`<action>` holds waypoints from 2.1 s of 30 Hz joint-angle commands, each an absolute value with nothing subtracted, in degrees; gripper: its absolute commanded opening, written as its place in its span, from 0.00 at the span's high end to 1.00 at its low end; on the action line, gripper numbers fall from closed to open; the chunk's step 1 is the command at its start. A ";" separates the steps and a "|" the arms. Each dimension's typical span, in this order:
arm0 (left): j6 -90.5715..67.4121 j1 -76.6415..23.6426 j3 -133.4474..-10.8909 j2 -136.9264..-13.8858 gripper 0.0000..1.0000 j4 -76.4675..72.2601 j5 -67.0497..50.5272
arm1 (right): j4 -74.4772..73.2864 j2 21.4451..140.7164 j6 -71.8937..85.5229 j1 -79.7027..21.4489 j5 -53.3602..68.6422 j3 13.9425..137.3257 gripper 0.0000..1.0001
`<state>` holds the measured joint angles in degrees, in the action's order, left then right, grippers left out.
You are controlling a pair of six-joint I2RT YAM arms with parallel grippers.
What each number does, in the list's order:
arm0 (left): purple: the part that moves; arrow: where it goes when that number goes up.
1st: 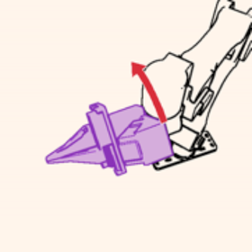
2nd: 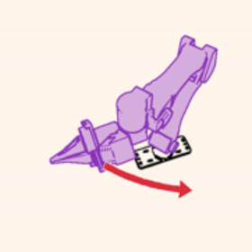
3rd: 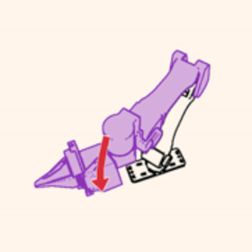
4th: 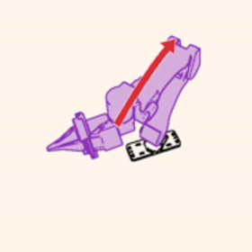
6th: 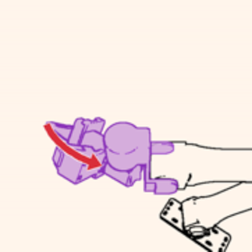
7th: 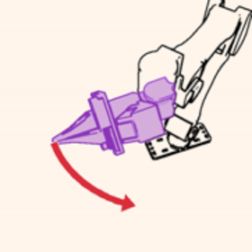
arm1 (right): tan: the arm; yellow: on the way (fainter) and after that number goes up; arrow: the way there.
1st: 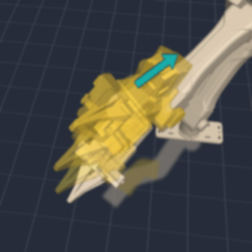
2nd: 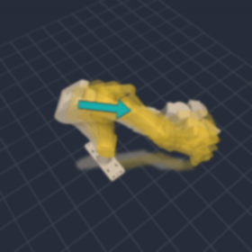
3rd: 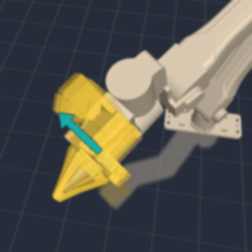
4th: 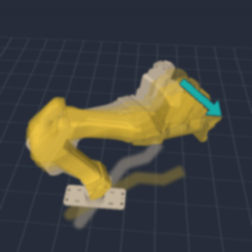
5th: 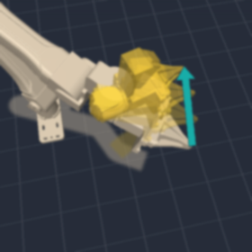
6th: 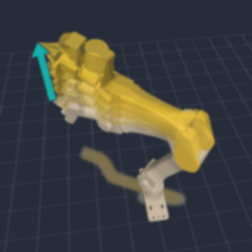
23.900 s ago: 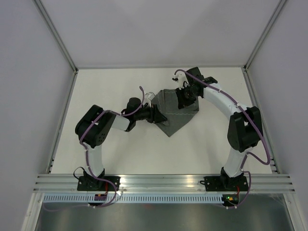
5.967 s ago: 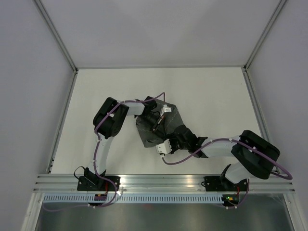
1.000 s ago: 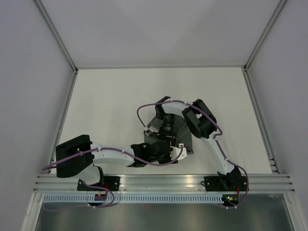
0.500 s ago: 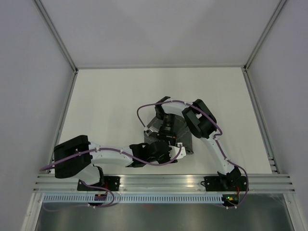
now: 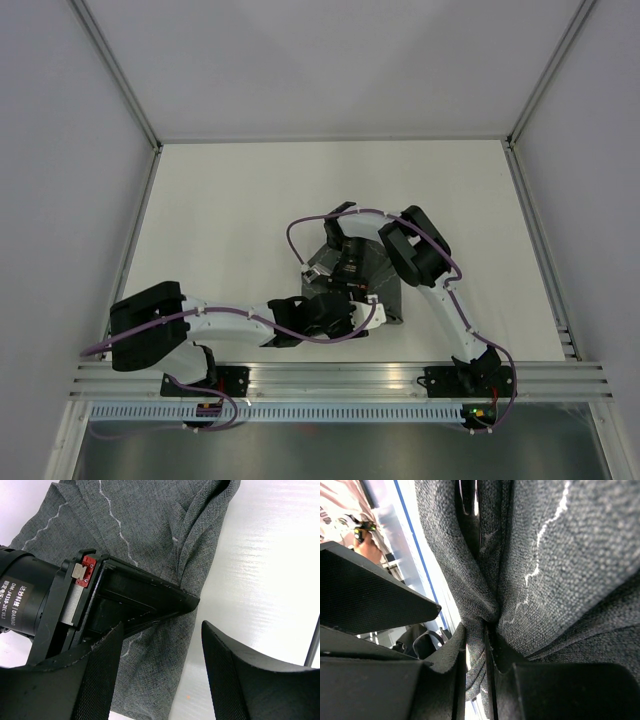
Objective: Fold the napkin, place the utensils inside, and roll it up
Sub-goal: Roll the napkin at the center of the board.
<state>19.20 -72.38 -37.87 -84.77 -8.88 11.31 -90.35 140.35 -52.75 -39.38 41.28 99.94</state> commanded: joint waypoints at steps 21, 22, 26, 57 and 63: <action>16.79 -67.85 -35.77 -78.05 0.36 -1.41 7.21 | -75.32 143.44 -57.13 -36.12 29.18 96.33 0.99; 16.87 -67.94 -35.77 -78.31 0.36 -0.54 6.08 | -75.32 143.44 -57.13 -36.12 29.18 96.33 0.99; 17.31 -68.82 -35.86 -79.01 0.30 -2.28 4.75 | -75.32 143.44 -57.22 -36.12 29.18 96.24 1.00; 21.36 -70.49 -38.93 -93.42 0.47 -18.99 2.37 | -74.88 143.53 -56.16 -36.04 28.74 96.42 1.00; 20.04 -70.23 -39.46 -94.39 0.58 -19.07 1.50 | -74.88 143.79 -56.16 -36.04 28.92 96.42 1.00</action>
